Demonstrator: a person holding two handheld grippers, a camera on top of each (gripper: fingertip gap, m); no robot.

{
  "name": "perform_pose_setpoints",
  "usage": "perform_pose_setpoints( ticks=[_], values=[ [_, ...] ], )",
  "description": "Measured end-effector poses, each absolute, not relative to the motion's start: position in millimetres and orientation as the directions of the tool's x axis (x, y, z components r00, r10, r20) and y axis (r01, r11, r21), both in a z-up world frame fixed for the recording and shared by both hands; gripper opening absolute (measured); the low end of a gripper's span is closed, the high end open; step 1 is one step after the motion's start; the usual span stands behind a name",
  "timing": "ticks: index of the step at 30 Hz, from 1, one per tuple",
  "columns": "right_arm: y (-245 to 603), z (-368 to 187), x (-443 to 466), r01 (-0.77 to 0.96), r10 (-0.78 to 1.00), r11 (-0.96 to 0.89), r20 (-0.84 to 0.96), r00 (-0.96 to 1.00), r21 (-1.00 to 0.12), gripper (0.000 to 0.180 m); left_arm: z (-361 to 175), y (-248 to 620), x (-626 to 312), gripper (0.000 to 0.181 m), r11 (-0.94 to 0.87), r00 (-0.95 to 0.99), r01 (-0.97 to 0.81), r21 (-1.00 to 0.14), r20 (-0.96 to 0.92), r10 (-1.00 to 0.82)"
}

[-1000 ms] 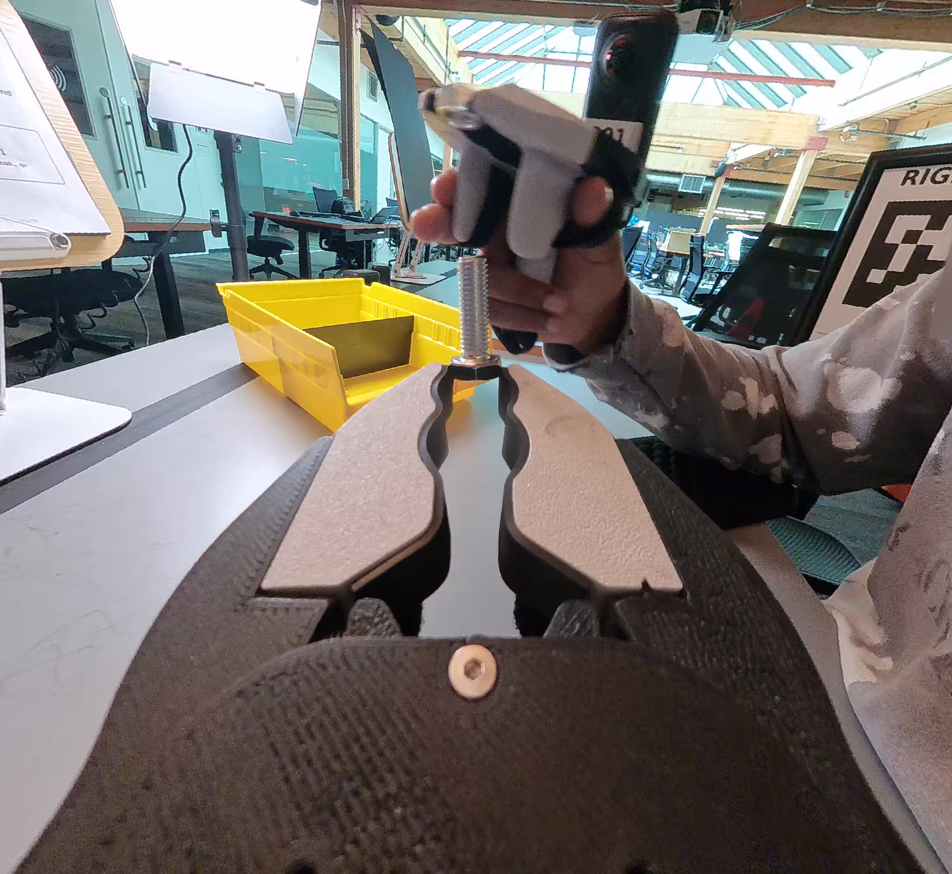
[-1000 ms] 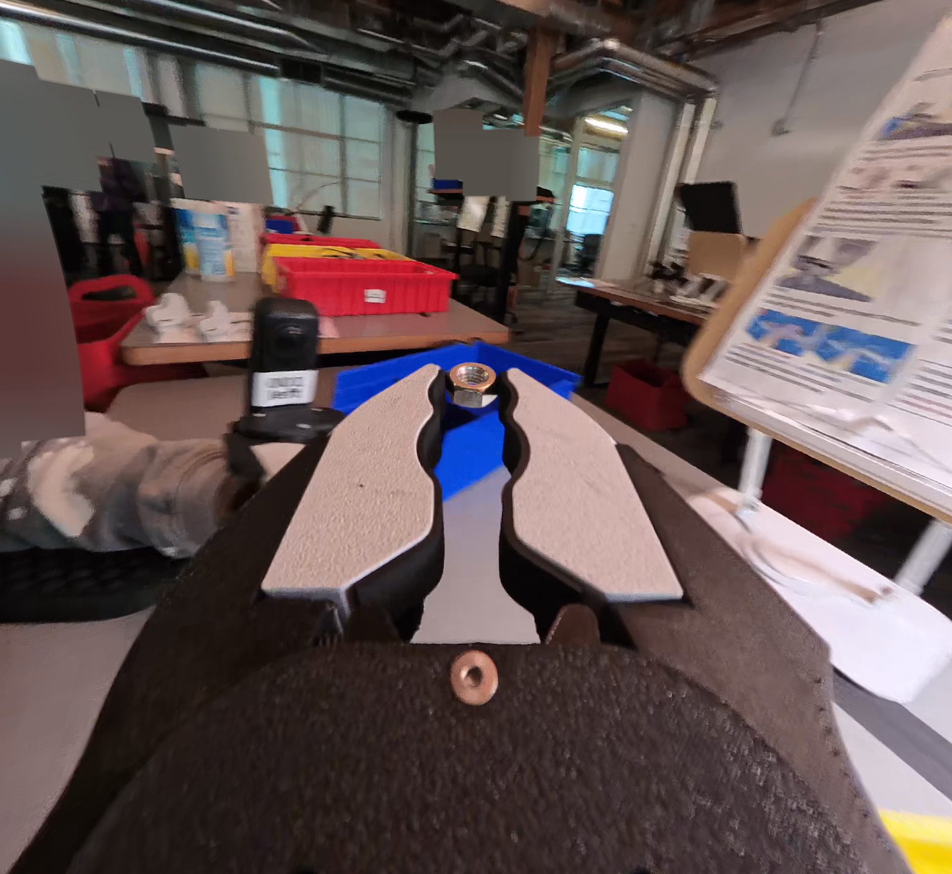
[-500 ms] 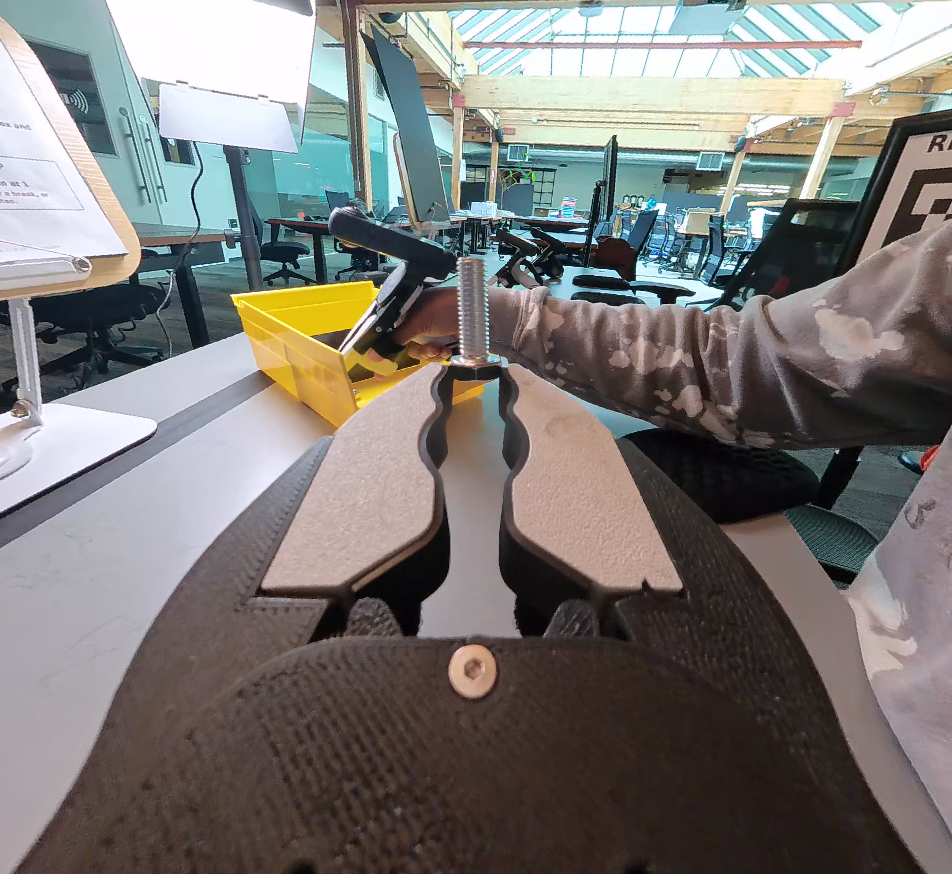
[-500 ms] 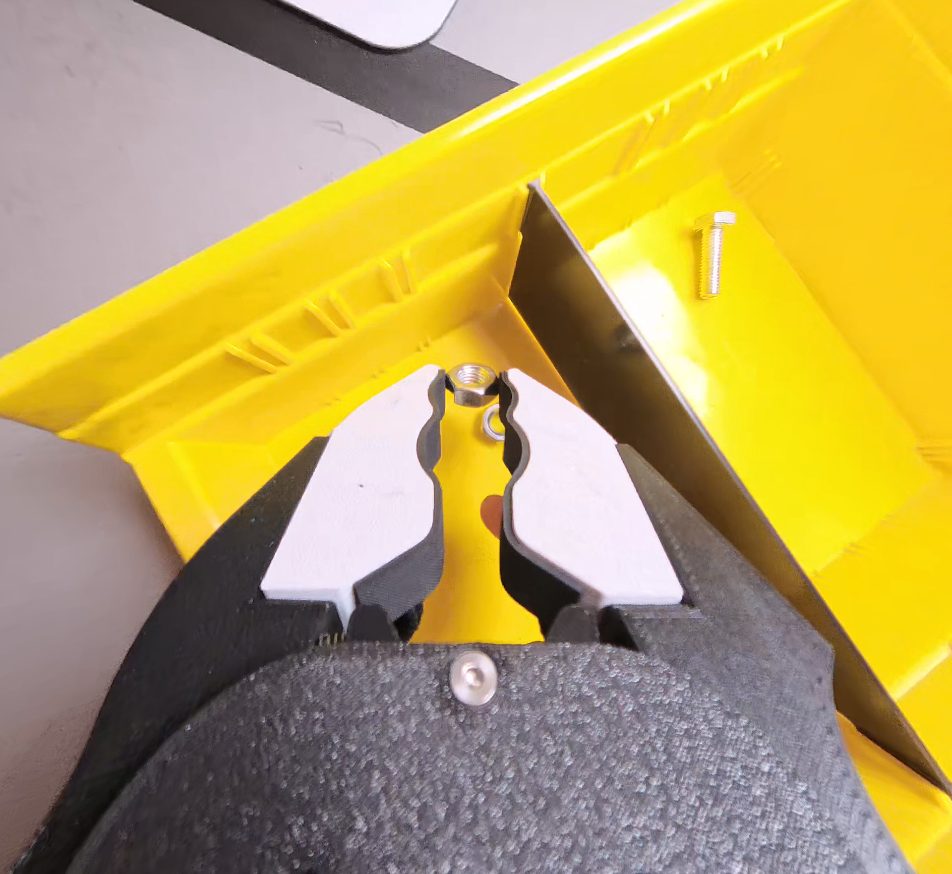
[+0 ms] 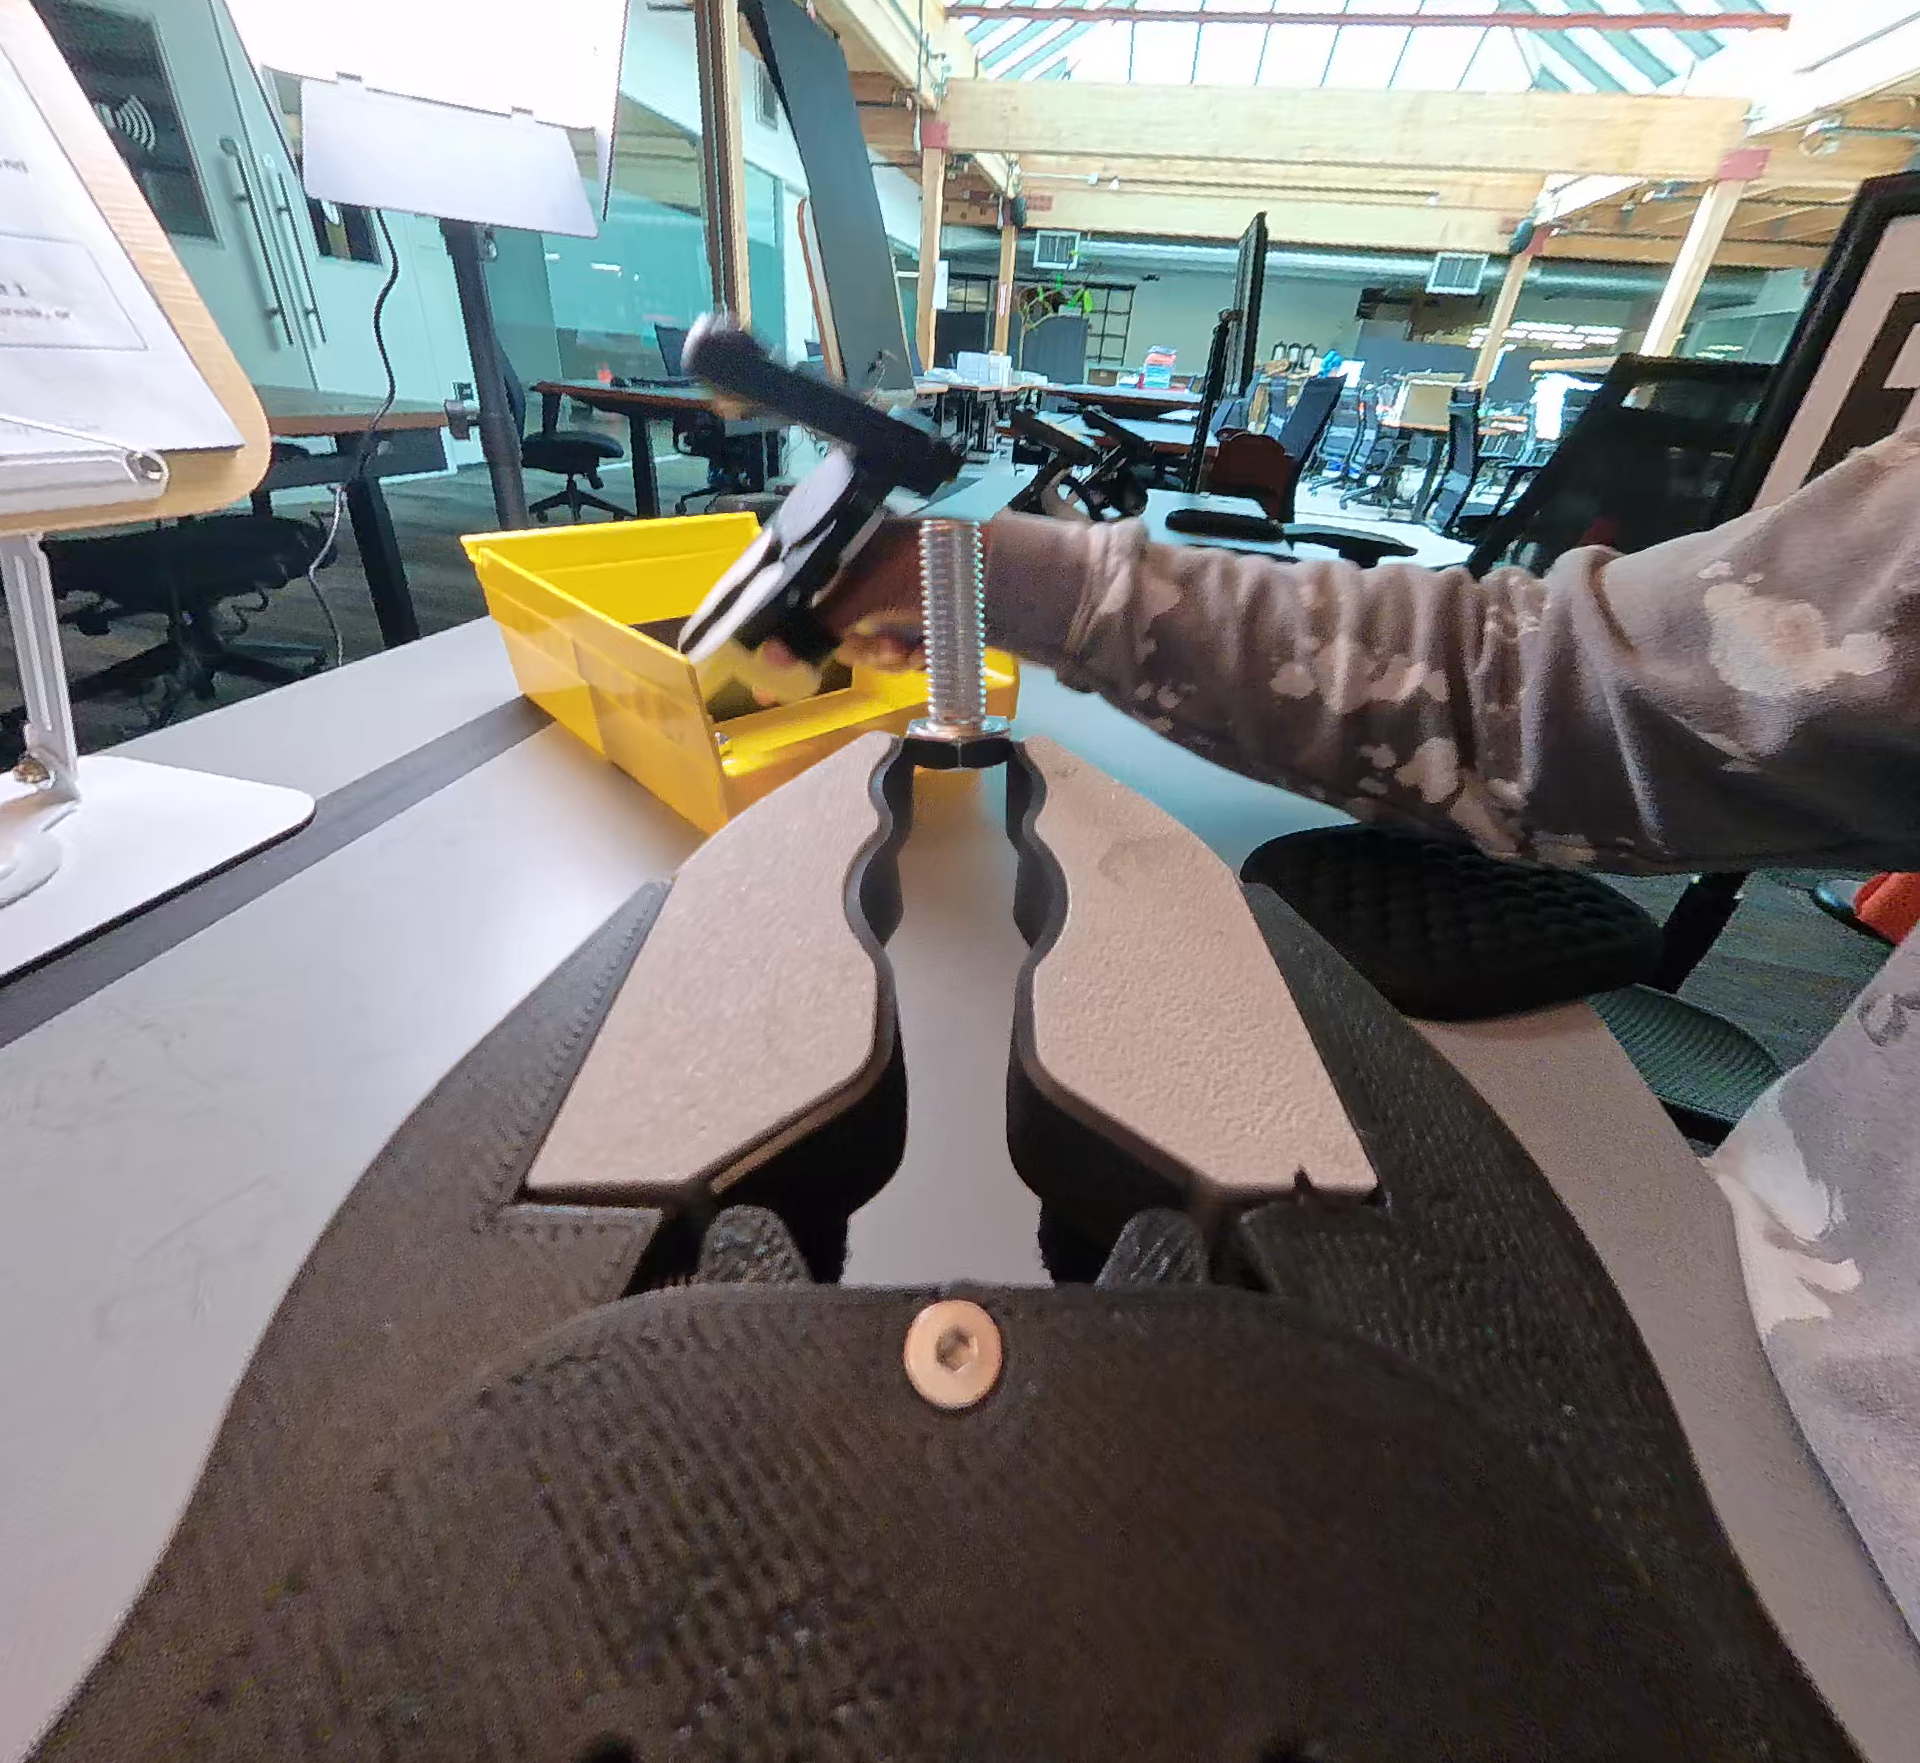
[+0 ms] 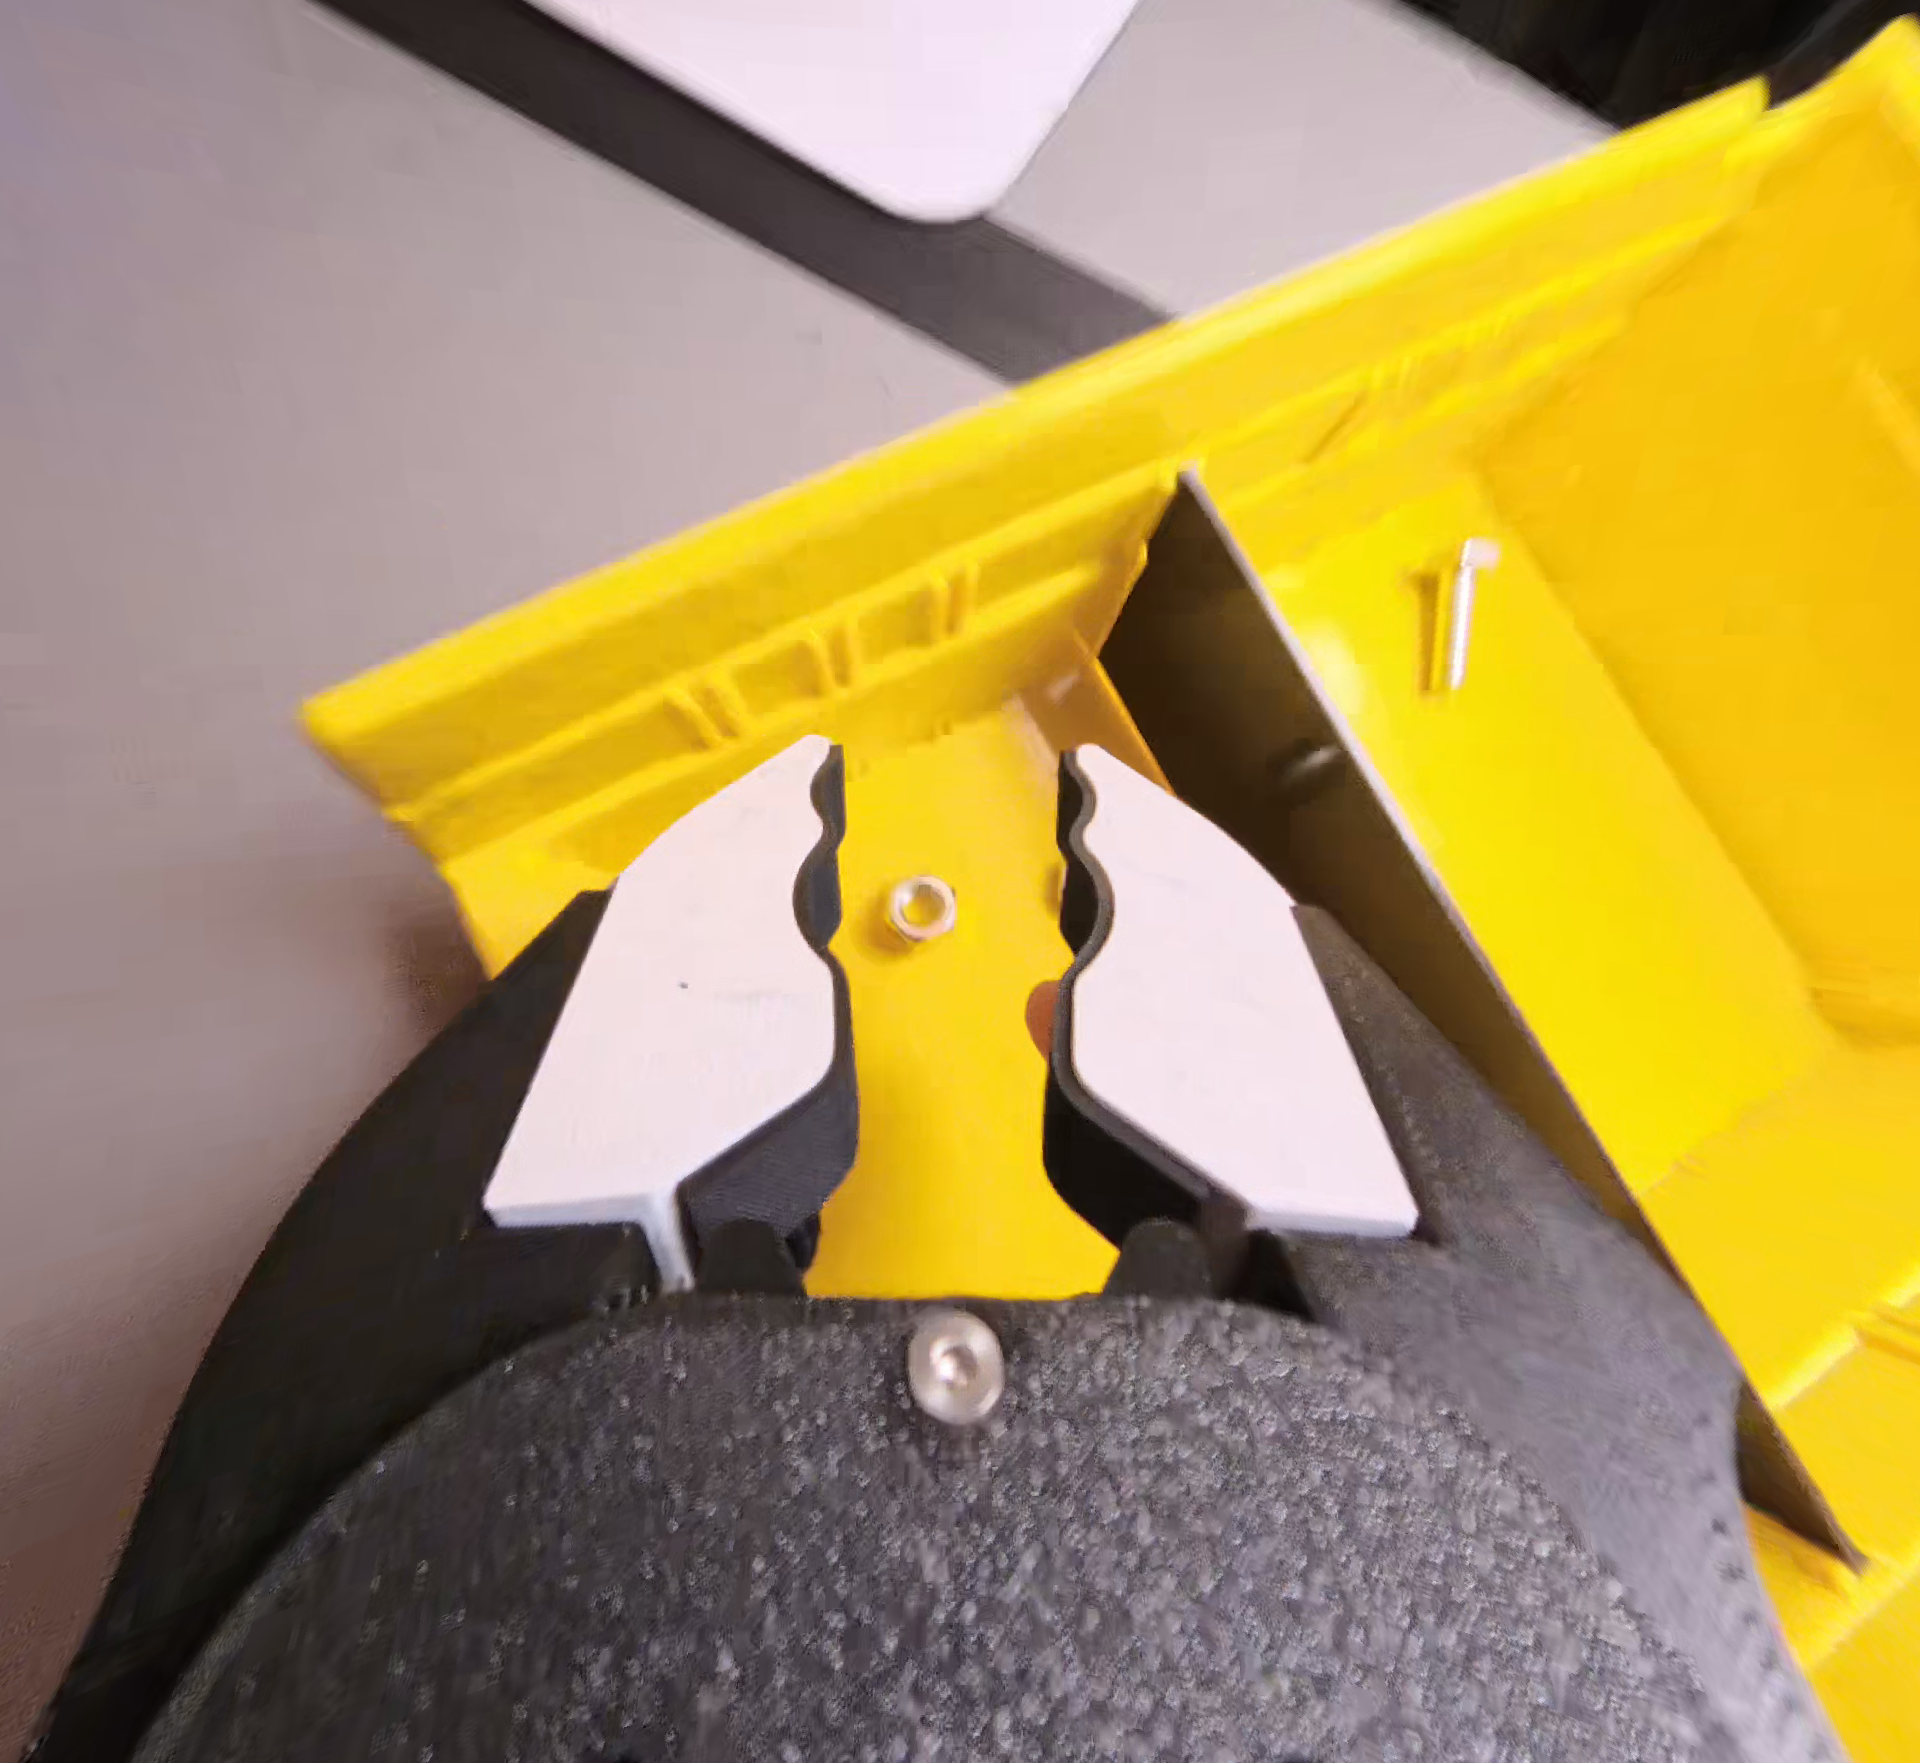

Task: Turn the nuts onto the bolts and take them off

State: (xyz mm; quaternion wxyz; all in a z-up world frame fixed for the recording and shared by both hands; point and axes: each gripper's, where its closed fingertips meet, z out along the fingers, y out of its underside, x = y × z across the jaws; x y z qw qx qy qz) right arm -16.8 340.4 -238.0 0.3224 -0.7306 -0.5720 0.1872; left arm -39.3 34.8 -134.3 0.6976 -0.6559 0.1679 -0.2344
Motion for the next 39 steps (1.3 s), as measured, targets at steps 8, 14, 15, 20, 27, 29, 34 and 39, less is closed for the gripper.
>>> perform_pose_setpoints(
  ticks=[8, 14, 15, 20, 27, 29, 34, 39],
  values=[
    [156, -124, -25, 0.369, 0.832, 0.513, 0.343, -0.435, -0.775, 0.030, -186, 49, -35, 0.018, -0.239, 0.839, -0.002, -0.971, 0.129, -0.529],
    [68, -176, -15, 0.294, 0.520, 0.835, 0.494, -0.697, -0.465, 0.031, -224, 49, -19, 0.018, -0.409, 0.827, -0.087, -0.908, 0.163, -0.538],
    [62, -184, -15, 0.276, 0.478, 0.864, 0.514, -0.712, -0.422, 0.032, -228, 48, -17, 0.018, -0.426, 0.826, -0.099, -0.899, 0.165, -0.539],
    [52, -215, -19, 0.220, 0.324, 0.945, 0.584, -0.744, -0.243, 0.034, -239, 45, -11, 0.018, -0.487, 0.824, -0.133, -0.863, 0.177, -0.539],
    [66, -213, -26, 0.293, 0.464, 0.882, 0.569, -0.679, -0.369, 0.010, -219, 51, -24, 0.019, -0.434, 0.849, -0.033, -0.900, 0.203, -0.488],
    [101, -188, -34, 0.383, 0.627, 0.775, 0.533, -0.568, -0.503, 0.010, -203, 55, -37, 0.027, -0.358, 0.872, 0.022, -0.934, 0.193, -0.450],
    [284, -125, -39, 0.594, 0.891, 0.366, 0.454, -0.001, -0.717, 0.010, -179, 57, -60, 0.029, -0.199, 0.913, 0.066, -0.978, 0.139, -0.383],
    [434, -161, -5, 0.720, 0.886, -0.089, 0.276, 0.373, -0.688, 0.010, -167, 59, -78, 0.032, -0.081, 0.953, 0.059, -0.995, 0.080, -0.292]
  ],
)
